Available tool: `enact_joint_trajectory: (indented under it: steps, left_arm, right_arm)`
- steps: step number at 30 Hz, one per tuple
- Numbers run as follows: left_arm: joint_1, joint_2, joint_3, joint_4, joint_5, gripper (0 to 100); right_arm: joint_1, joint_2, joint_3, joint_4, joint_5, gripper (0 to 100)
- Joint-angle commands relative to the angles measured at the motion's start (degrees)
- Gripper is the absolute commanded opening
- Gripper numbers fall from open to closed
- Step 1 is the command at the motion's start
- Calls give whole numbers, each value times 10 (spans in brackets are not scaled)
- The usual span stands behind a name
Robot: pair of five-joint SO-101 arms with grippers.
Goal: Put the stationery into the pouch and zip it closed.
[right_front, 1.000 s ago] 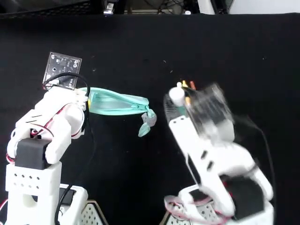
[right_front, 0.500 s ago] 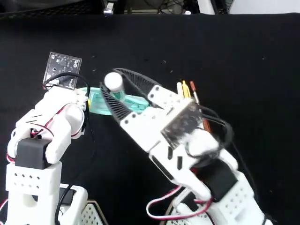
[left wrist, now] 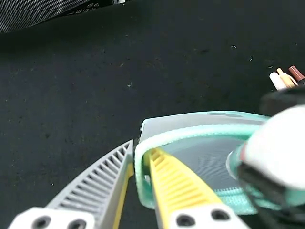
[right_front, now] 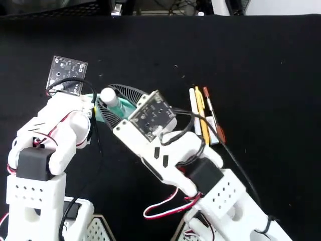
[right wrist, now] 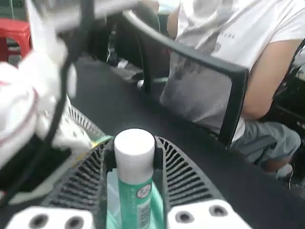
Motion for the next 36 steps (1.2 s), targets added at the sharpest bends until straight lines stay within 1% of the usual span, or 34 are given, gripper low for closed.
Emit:
enact_joint_trajectory:
  steps: [1, 6, 8, 11, 13, 18, 21, 23, 24, 25, 27, 29, 30, 32, 34, 36]
  left_arm:
    - [-5, 3, 1, -10, -6, 32]
    - [-4, 3, 1, -10, -6, 32]
    - [-4, 3, 1, -10, -6, 32]
    - [-4, 3, 1, -11, -6, 32]
    - [-3, 3, 1, -11, -6, 32]
    - [-4, 3, 1, -11, -6, 32]
    - [-3, 3, 1, -10, -6, 32]
    - [-3, 3, 1, -10, -6, 32]
    - [-3, 3, 1, -10, -6, 32]
    - [-3, 3, 1, -10, -6, 32]
    - [-2, 3, 1, -11, -6, 32]
    - [-1, 3, 2, -11, -6, 32]
    - [-1, 3, 2, -11, -6, 32]
    - [-1, 4, 2, -11, -7, 32]
    - [-1, 4, 2, -12, -7, 32]
    - [-1, 7, 2, -12, -7, 32]
  right_arm:
    - [2, 1, 15, -20, -4, 12]
    - [10, 1, 22, 4, -1, 25]
    - [14, 1, 7, 34, -4, 91]
    - [15, 0, -37, 109, 1, 233]
    - [14, 0, -74, 164, 1, 283]
    - [16, -6, -180, 274, 1, 286]
    - [30, -37, -235, 309, 9, 286]
    - [85, -65, -269, 315, 20, 283]
    - [128, -76, -280, 316, 20, 266]
    - [178, -82, -284, 317, 20, 237]
    - [276, -78, -265, 317, 20, 146]
    - [356, -55, -210, 311, 20, 65]
    - [385, -35, -172, 299, 20, 51]
    - [421, 20, -91, 260, 20, 73]
    - [427, 94, -21, 207, 20, 113]
    - [426, 179, 17, 156, 20, 145]
